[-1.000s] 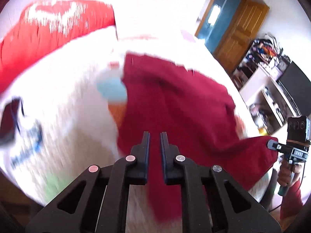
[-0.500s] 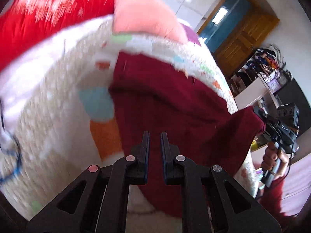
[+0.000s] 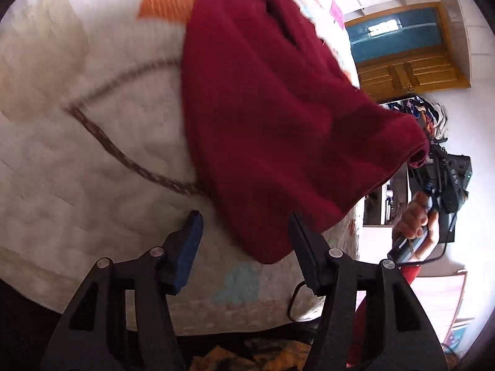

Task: Fold small clothes
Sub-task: 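Grasp the sweatshirt hem with both grippers and lift it, then fold the lifted hem over toward the collar with both grippers and release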

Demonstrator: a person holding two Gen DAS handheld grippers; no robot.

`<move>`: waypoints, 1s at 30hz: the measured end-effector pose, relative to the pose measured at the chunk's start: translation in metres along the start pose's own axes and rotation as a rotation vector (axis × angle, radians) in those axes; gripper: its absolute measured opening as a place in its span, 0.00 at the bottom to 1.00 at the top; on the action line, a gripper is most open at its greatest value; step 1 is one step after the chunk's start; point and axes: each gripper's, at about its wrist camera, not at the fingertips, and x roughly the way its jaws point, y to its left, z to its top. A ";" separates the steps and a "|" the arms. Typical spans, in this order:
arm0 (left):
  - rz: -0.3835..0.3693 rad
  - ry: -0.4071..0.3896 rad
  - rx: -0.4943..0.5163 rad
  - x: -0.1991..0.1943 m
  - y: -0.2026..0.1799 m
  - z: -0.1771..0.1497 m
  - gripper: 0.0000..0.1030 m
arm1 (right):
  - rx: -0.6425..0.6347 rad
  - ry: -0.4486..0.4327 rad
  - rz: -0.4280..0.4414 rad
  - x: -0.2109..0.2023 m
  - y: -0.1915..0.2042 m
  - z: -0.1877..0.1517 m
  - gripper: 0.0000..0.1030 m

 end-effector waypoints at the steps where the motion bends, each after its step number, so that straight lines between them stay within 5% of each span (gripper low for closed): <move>1: -0.011 -0.014 -0.006 0.004 -0.002 -0.001 0.56 | 0.005 -0.001 -0.001 -0.001 -0.001 -0.001 0.13; 4: -0.052 -0.033 -0.022 0.012 -0.009 0.007 0.56 | 0.018 -0.004 -0.004 -0.005 -0.003 -0.004 0.13; 5: -0.063 -0.028 -0.008 0.014 -0.011 0.009 0.44 | 0.021 -0.005 -0.007 -0.006 -0.003 -0.005 0.13; 6: -0.065 -0.025 0.016 0.014 -0.015 0.010 0.08 | 0.022 -0.003 -0.009 -0.006 -0.003 -0.005 0.13; 7: -0.045 -0.026 0.047 0.013 -0.020 0.012 0.05 | 0.021 -0.002 -0.013 -0.007 -0.003 -0.005 0.13; 13: -0.055 -0.224 0.180 -0.059 -0.042 0.045 0.05 | 0.025 -0.010 0.016 -0.008 -0.001 0.004 0.13; 19: 0.008 -0.409 0.267 -0.104 -0.069 0.128 0.05 | 0.086 -0.046 0.024 0.013 -0.017 0.036 0.12; 24: 0.088 -0.476 0.256 -0.071 -0.087 0.229 0.05 | 0.221 -0.077 -0.073 0.042 -0.060 0.069 0.12; 28: 0.144 -0.426 0.232 -0.014 -0.083 0.290 0.05 | 0.304 -0.015 -0.251 0.081 -0.111 0.081 0.15; 30: 0.169 -0.405 0.278 0.001 -0.081 0.303 0.06 | 0.313 0.006 -0.267 0.085 -0.122 0.084 0.31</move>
